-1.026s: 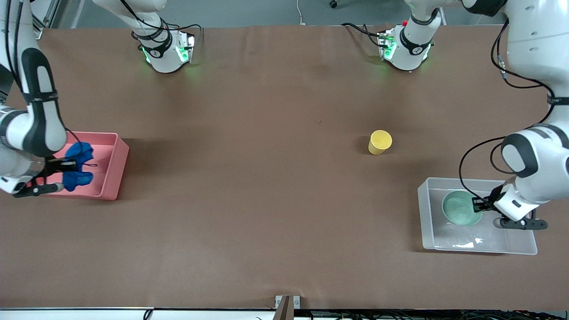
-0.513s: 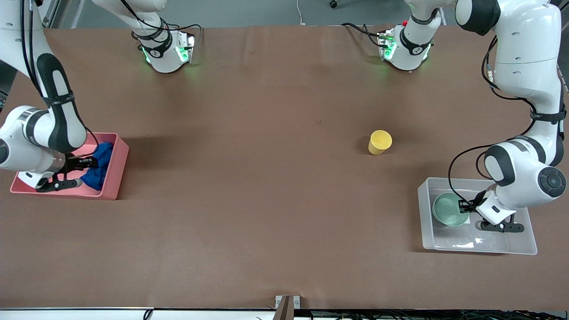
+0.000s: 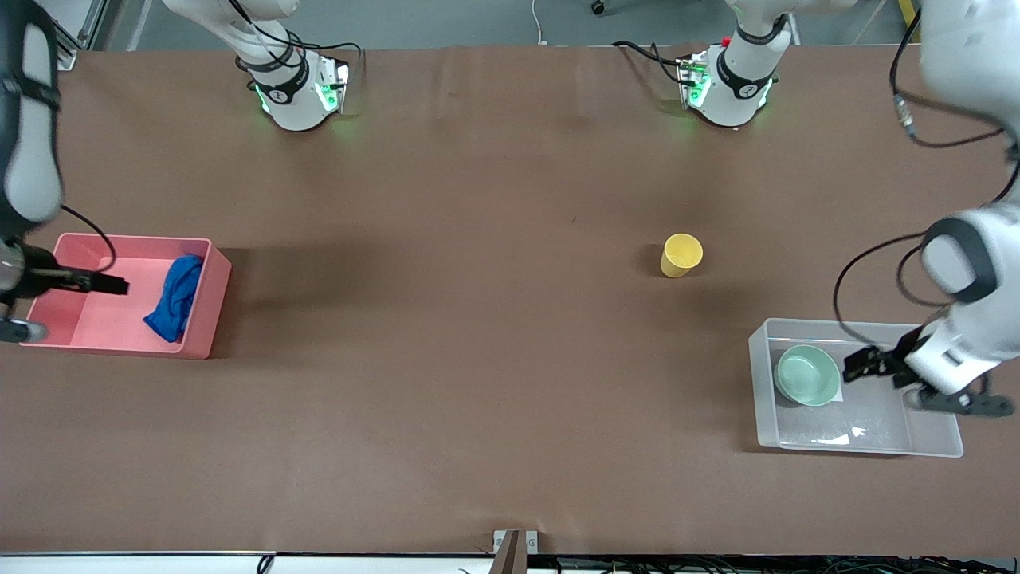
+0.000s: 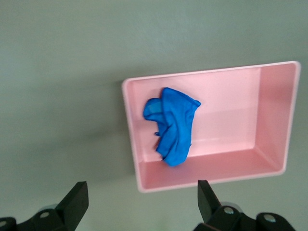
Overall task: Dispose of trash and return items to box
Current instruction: 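Release the cloth and bowl, then raise both grippers away, then reach the left gripper to the yellow cup and grasp it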
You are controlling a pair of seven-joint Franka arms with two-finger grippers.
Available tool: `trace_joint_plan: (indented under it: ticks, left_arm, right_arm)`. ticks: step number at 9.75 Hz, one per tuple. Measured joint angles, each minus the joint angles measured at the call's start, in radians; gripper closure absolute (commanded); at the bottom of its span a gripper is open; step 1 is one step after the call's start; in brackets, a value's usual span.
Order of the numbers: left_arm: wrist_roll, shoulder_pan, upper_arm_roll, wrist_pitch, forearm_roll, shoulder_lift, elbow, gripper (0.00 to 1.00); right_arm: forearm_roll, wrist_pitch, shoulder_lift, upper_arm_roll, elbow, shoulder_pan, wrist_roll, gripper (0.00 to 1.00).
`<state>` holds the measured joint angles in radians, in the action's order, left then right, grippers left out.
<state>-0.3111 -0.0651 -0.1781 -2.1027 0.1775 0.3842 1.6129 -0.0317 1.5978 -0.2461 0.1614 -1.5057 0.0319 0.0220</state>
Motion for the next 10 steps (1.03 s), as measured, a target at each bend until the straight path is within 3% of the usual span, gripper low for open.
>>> trace_joint_plan:
  ticks: [2,5,8,10]
  left_arm:
    - [0.126,0.004,0.091,0.071,-0.086,-0.193,0.131,0.0]
    - [0.265,-0.003,0.257,0.05,-0.101,-0.381,0.434,0.03]
    - [0.284,-0.005,0.372,-0.207,-0.102,-0.396,0.721,0.05]
    - [0.285,-0.006,0.394,-0.334,-0.102,-0.336,0.813,0.14]
  right_arm:
    - [0.0,-0.056,0.083,-0.015,0.08,0.005,-0.011,0.0]
    - [0.002,-0.173,0.246,-0.084,0.08,0.064,-0.011,0.0]
    - [0.003,-0.147,0.286,-0.102,0.016,0.063,-0.011,0.0]
    - [0.003,-0.131,0.285,-0.103,0.022,0.061,-0.011,0.0]
